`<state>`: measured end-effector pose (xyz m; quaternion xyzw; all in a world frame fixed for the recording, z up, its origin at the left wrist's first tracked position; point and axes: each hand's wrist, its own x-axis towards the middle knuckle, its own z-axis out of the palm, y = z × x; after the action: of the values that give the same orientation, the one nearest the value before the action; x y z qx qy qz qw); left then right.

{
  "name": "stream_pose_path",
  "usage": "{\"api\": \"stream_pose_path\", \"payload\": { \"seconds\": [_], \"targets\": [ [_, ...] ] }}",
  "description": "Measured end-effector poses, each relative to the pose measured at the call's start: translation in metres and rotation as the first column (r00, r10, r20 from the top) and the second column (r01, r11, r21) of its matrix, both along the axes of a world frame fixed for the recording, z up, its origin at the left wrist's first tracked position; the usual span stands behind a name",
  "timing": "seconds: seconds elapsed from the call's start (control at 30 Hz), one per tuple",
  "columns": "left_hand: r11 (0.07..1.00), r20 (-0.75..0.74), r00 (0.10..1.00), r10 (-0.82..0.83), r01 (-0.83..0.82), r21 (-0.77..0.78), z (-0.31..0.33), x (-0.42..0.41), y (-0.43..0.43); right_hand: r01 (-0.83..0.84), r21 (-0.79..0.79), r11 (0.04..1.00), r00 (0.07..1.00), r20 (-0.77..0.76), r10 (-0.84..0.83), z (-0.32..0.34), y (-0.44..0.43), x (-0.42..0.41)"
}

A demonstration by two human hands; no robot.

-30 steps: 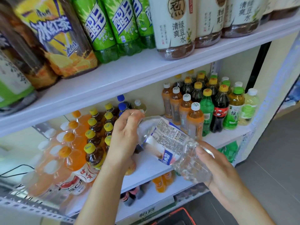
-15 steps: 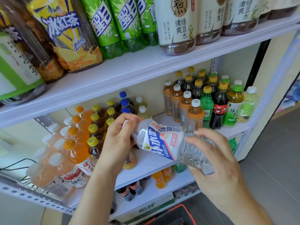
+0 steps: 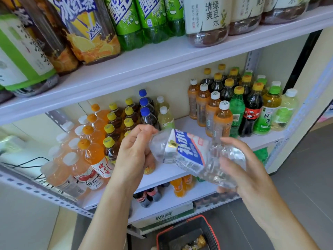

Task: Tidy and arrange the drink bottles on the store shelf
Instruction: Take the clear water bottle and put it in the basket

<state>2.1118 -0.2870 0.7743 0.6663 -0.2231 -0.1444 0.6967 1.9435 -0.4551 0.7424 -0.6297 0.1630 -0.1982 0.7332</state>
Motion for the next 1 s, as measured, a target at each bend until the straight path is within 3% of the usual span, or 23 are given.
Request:
{"api": "stream_pose_path", "payload": {
  "seconds": [0.07,0.2,0.3,0.43,0.57,0.73,0.9,1.0],
  "targets": [
    [0.997,-0.026,0.996,-0.08,0.08,0.019,-0.007,-0.004,0.009,-0.019,0.238,0.971,0.995,-0.087,0.041,-0.007,0.001,0.001],
    [0.991,-0.03,0.997,-0.065,0.068,0.117,-0.024,-0.014,0.03,-0.109,0.433,0.895,0.967,-0.161,0.196,-0.019,0.002,-0.004],
    [0.983,-0.108,0.991,0.084,-0.065,0.17,-0.042,-0.023,0.044,-0.211,0.379,0.901,0.925,-0.221,0.31,-0.025,0.011,-0.005],
    [0.96,-0.312,0.927,0.21,-0.134,0.247,-0.077,-0.037,0.073,-0.184,0.259,0.948,0.897,-0.351,0.27,-0.035,0.026,0.001],
    [0.954,-0.461,0.875,0.149,-0.005,0.299,-0.122,-0.067,0.12,-0.209,0.15,0.966,0.856,-0.449,0.255,-0.049,0.051,0.002],
    [0.988,-0.665,0.746,0.02,0.088,0.13,-0.17,-0.121,0.164,-0.297,0.02,0.955,0.829,-0.49,0.269,-0.08,0.083,-0.006],
    [0.958,-0.644,0.754,-0.129,0.261,0.114,-0.212,-0.159,0.203,-0.33,0.16,0.93,0.745,-0.562,0.361,-0.138,0.099,-0.022],
    [0.954,-0.649,0.752,-0.112,0.264,0.141,-0.235,-0.168,0.21,-0.282,0.289,0.915,0.686,-0.605,0.403,-0.171,0.104,-0.03]
  ]
}}
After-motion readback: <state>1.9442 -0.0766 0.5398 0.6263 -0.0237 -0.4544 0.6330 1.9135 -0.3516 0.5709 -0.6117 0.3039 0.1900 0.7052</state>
